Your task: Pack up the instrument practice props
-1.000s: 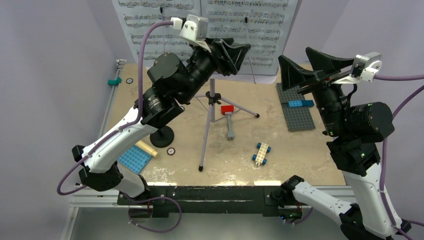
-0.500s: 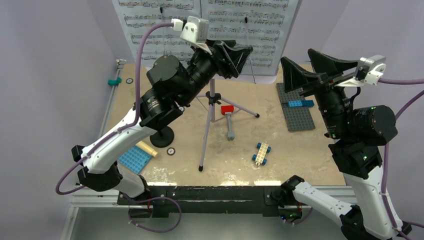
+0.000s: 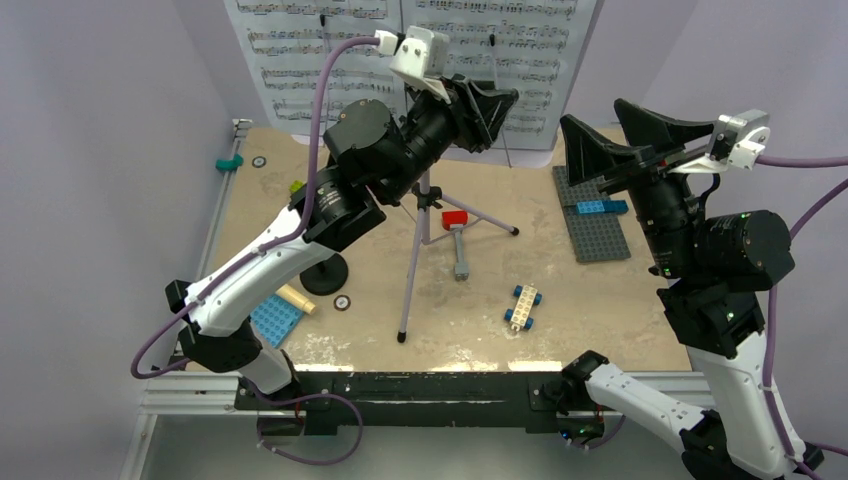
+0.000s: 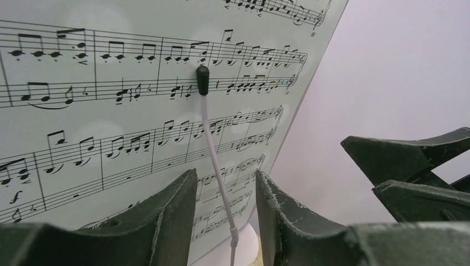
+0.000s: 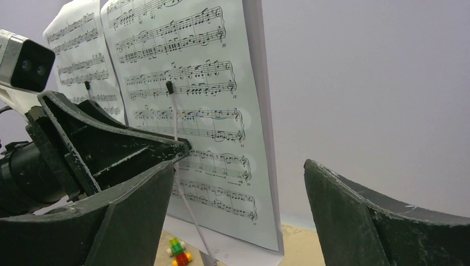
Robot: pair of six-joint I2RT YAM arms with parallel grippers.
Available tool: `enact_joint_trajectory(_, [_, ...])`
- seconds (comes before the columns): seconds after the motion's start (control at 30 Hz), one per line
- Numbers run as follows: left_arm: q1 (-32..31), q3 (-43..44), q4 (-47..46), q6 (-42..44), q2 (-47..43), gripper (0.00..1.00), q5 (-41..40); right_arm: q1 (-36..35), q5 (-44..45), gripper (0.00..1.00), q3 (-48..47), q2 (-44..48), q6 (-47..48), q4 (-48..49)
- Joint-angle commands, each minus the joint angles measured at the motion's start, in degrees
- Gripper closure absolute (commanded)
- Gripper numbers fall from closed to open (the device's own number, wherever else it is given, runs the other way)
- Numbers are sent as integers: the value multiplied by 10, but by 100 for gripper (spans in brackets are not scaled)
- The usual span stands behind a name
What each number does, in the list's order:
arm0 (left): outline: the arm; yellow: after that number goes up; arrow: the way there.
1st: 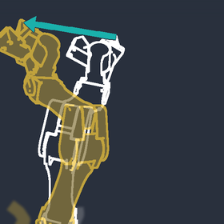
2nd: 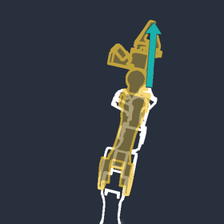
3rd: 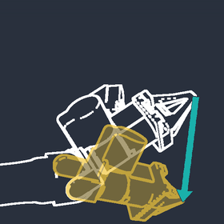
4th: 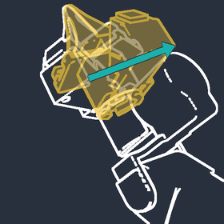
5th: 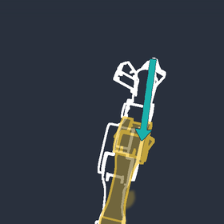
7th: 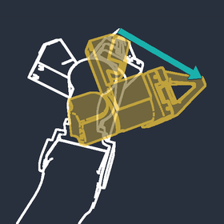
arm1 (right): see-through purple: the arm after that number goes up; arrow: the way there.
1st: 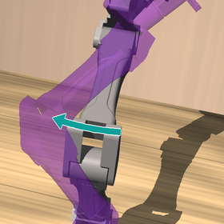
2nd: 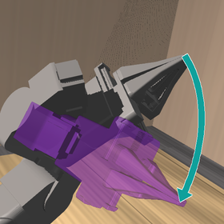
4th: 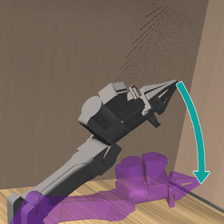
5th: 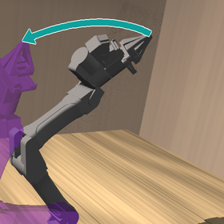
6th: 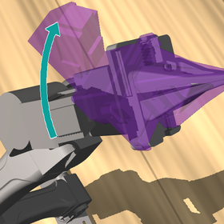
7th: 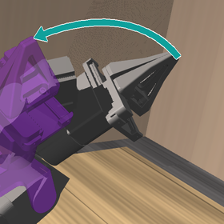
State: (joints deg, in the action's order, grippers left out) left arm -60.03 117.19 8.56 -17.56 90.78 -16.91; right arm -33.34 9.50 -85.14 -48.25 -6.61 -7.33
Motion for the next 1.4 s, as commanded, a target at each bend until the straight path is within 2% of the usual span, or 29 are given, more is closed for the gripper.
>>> enact_joint_trajectory(0.0, [-2,26,-4,1,0,55,3,1,2,9,-13,-2,-6,2])
enact_joint_trajectory(0.2, [-2,23,-17,8,-2,68,11,1,-29,6,-9,-1,0,9])
enact_joint_trajectory(0.47, [-2,2,-37,12,-15,100,27,1,-46,5,-16,-2,4,8])
enact_joint_trajectory(1.07, [-4,-73,-76,-3,-66,100,71,1,-16,4,-42,-11,42,12])
enact_joint_trajectory(1.37, [-11,-92,-95,-5,-86,100,90,2,-30,4,-32,-17,31,13])
